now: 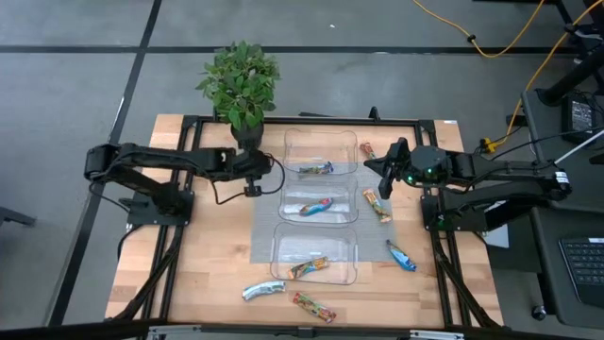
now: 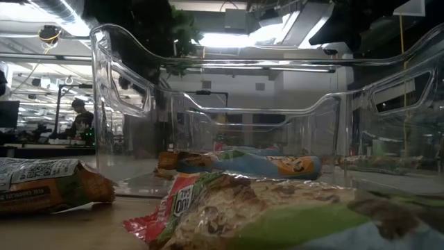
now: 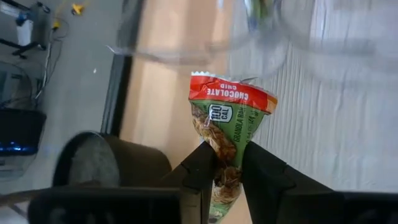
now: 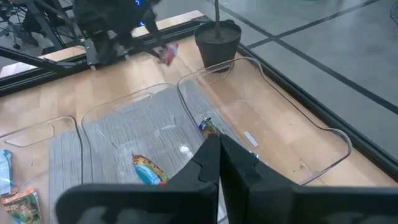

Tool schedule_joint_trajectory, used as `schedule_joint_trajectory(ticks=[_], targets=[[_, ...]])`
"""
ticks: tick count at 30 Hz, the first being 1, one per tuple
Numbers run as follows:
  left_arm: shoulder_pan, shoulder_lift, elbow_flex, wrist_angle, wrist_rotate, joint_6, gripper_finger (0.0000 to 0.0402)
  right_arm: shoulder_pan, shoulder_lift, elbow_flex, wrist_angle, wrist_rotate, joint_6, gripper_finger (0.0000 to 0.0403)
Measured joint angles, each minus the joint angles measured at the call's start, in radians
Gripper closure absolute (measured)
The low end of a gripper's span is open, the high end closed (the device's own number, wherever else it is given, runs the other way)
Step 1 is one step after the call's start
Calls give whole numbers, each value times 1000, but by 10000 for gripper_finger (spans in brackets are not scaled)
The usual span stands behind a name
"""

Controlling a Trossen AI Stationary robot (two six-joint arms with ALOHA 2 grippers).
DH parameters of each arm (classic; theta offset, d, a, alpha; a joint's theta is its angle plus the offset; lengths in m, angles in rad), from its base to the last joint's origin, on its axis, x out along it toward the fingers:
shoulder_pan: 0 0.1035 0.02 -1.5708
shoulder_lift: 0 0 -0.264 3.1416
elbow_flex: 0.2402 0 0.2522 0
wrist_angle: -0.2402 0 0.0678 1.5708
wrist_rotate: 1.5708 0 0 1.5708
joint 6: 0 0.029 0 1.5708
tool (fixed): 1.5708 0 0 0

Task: Pick and place Granola Bars by type
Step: Put the red granola bar into the middle transparent bin

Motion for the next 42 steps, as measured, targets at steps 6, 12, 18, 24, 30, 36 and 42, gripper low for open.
schedule_joint_trajectory(ticks=[6,12,18,24,30,36,42], targets=[[-73,-54,114,-58,-8,-97,336,0,0,0,-1,0,-3,395],[-137,-82,243,-80,-1,-130,340,0,0,0,0,0,-49,395],[-187,-87,384,-89,4,-183,341,0,0,0,3,0,-60,395],[-220,-87,512,-88,46,-215,341,0,0,0,3,0,-80,395],[-240,-52,630,-89,58,-223,341,0,0,0,3,0,-84,395],[-240,66,769,-123,133,-209,341,0,0,0,3,0,-107,395],[-216,229,898,-216,205,-180,341,0,0,0,3,0,-107,395]])
